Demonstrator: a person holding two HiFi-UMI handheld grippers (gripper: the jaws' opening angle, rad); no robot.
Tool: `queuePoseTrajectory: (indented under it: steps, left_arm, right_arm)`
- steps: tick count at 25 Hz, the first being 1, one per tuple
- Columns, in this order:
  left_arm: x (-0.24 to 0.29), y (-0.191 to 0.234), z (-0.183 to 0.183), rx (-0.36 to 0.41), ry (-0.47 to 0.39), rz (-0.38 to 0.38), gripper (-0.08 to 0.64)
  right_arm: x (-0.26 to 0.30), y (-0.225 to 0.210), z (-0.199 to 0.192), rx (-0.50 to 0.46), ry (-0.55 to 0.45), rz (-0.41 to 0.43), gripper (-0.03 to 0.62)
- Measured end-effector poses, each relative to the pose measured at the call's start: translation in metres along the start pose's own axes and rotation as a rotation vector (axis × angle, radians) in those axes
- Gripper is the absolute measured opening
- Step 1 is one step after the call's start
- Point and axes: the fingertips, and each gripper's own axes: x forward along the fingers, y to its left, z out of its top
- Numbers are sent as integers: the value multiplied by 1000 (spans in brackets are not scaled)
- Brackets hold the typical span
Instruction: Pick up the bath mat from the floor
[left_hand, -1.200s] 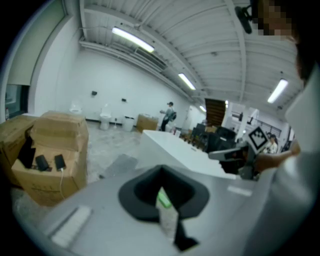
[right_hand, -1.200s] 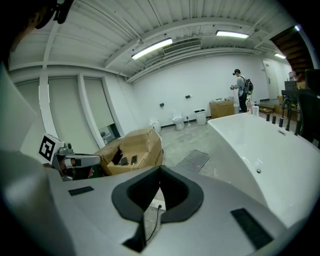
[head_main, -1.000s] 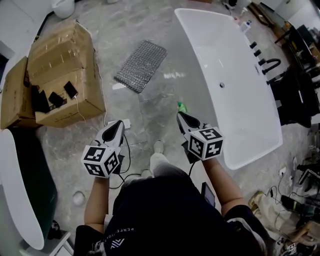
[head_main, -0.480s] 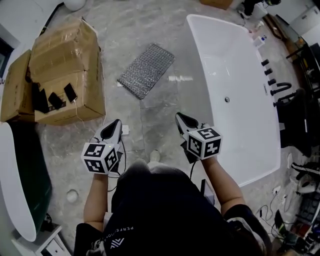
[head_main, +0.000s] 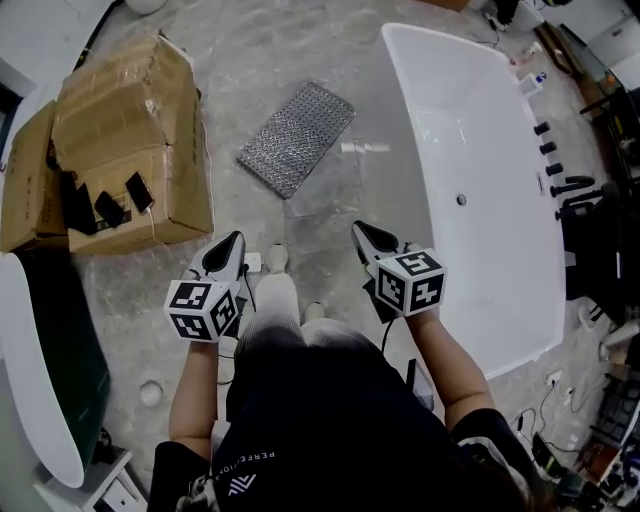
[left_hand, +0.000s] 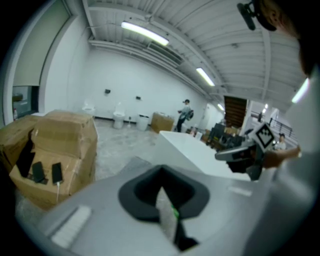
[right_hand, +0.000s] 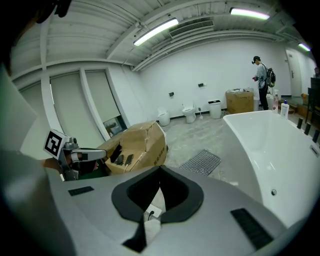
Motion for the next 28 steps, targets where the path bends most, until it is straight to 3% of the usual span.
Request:
queuePoseTrajectory:
  steps: [11,19,28]
  left_arm:
    - [72,57,33,8,34,-35,6]
    - [104,113,51,-11,45,-8,8]
    - [119,164,44,-65,75,30,8]
  right_arm:
    - [76,-19,45,-12,20,-29,-2]
    - [150,-17,69,-26,68,9,-2]
    - [217,-4,83,-94,130,72,0]
